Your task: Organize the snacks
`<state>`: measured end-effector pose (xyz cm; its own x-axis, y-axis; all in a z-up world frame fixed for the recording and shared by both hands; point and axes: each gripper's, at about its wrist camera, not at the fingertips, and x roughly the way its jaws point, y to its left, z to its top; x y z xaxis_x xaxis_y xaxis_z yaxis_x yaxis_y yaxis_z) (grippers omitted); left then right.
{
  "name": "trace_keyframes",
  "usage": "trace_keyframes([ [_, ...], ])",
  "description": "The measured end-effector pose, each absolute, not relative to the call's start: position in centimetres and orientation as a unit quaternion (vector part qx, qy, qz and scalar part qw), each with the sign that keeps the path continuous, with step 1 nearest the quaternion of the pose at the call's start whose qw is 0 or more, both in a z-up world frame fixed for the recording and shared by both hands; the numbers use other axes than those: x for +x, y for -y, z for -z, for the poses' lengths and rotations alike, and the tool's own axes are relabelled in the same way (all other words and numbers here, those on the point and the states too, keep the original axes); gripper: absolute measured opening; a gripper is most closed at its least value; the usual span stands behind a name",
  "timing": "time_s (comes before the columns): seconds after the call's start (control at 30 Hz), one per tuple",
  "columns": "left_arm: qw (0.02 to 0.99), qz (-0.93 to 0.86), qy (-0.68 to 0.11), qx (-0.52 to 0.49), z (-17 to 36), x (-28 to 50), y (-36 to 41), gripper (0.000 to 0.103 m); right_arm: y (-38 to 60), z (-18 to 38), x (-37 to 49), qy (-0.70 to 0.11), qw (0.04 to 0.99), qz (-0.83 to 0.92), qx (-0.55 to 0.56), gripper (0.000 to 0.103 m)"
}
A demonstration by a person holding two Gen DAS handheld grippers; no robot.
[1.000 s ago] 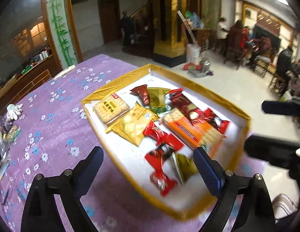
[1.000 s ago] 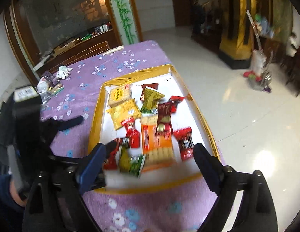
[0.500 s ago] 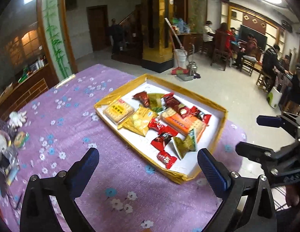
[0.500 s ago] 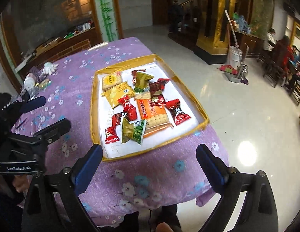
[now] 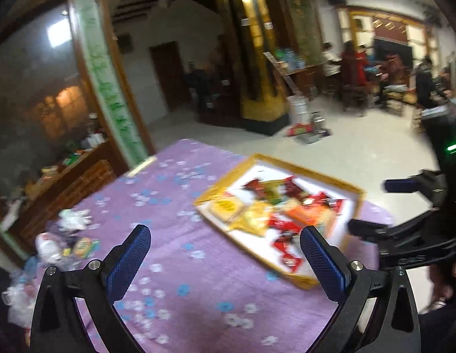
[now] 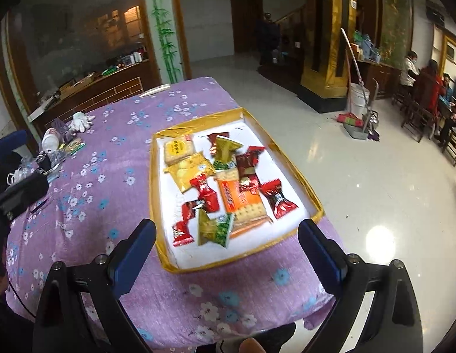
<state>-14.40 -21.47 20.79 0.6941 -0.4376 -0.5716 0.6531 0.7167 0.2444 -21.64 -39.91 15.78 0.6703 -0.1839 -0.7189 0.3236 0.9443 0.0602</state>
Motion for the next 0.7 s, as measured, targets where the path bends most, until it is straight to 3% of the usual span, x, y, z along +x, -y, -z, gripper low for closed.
trace_keyframes([
  [0.27, 0.897, 0.262, -0.241, 0.263, -19.6, -14.7, 22.3, 0.102, 39.9, -15.7, -21.5, -0.381, 0.91, 0.132, 0.093, 0.097],
  [0.7, 0.862, 0.318, -0.302, 0.254, -17.1, -14.3, 24.3, 0.102, 40.6, -14.8, -23.5, -0.391, 0.901, 0.154, 0.108, 0.097],
])
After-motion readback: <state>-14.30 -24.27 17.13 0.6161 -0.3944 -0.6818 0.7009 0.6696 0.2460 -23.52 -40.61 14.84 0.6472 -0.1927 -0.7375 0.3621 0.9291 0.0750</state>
